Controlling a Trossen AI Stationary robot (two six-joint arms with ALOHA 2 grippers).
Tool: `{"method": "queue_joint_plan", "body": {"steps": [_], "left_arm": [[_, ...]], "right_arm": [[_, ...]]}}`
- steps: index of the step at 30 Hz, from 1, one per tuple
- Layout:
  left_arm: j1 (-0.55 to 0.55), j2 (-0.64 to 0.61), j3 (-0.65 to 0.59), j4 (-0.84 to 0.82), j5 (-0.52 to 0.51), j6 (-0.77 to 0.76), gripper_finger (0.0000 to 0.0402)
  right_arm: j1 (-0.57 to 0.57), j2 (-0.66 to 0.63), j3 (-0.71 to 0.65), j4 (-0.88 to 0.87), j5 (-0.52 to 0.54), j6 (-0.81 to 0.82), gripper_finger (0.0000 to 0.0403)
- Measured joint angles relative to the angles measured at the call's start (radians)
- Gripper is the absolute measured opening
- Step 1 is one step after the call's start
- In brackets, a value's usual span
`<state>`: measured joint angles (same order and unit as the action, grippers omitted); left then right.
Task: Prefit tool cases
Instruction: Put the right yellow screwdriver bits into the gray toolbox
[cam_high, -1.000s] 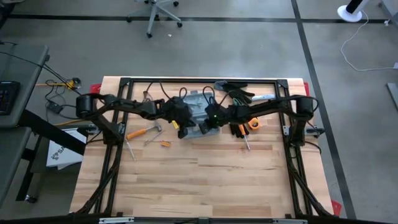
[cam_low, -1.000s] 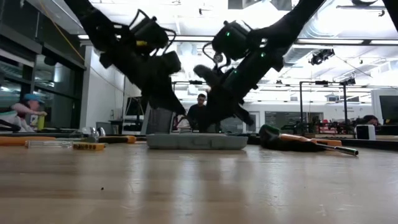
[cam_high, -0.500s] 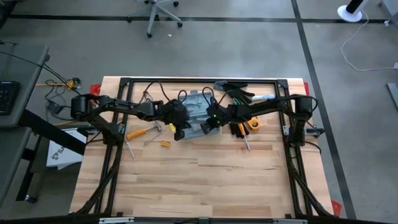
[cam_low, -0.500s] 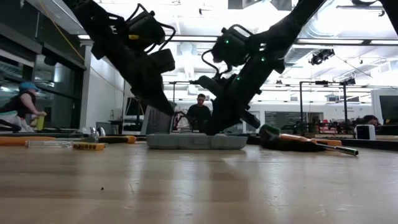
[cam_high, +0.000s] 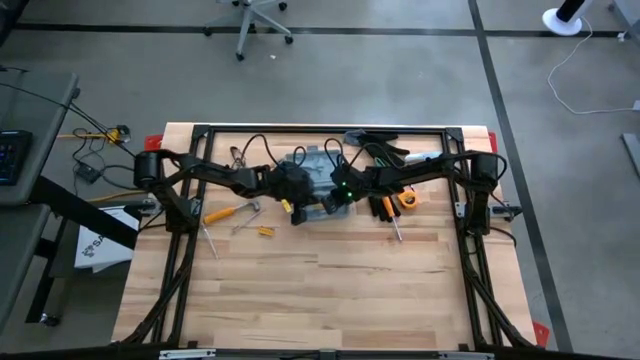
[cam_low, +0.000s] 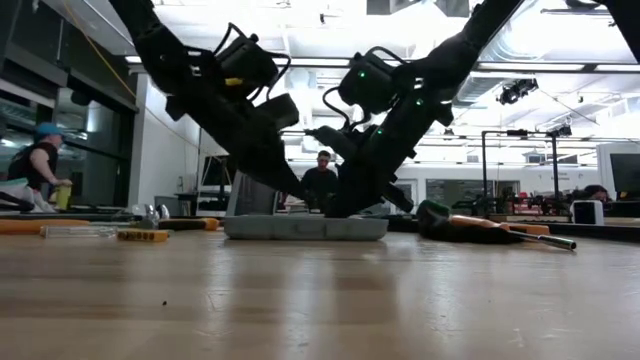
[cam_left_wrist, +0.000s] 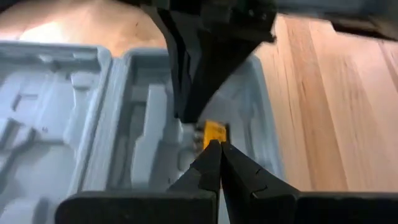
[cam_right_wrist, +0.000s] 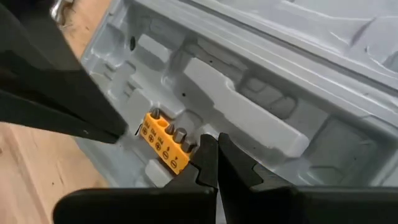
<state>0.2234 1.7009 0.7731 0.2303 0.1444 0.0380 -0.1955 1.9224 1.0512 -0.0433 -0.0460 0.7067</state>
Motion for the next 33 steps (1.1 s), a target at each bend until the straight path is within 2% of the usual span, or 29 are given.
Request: {"method": "queue_joint_plan", "body": {"steps": [4, 12, 20, 33], "left_arm": [[-0.004, 0.04, 0.001, 0.059, 0.0, 0.0, 0.0], [-0.011, 0.131, 0.041, 0.063, -0.017, -0.001, 0.0001], [-0.03, 0.189, 0.107, -0.042, 0.014, -0.037, 0.0001], [-0.021, 0.193, 0.113, -0.14, 0.069, -0.134, 0.0]], "right_arm": [[-0.001, 0.0, 0.0, -0.003, -0.015, 0.001, 0.0], [-0.001, 0.0, -0.001, -0.009, -0.019, 0.011, 0.0], [0.0, 0.0, -0.002, -0.017, -0.036, 0.01, 0.0], [0.0, 0.003, -0.002, -0.007, -0.04, -0.006, 0.0]]}}
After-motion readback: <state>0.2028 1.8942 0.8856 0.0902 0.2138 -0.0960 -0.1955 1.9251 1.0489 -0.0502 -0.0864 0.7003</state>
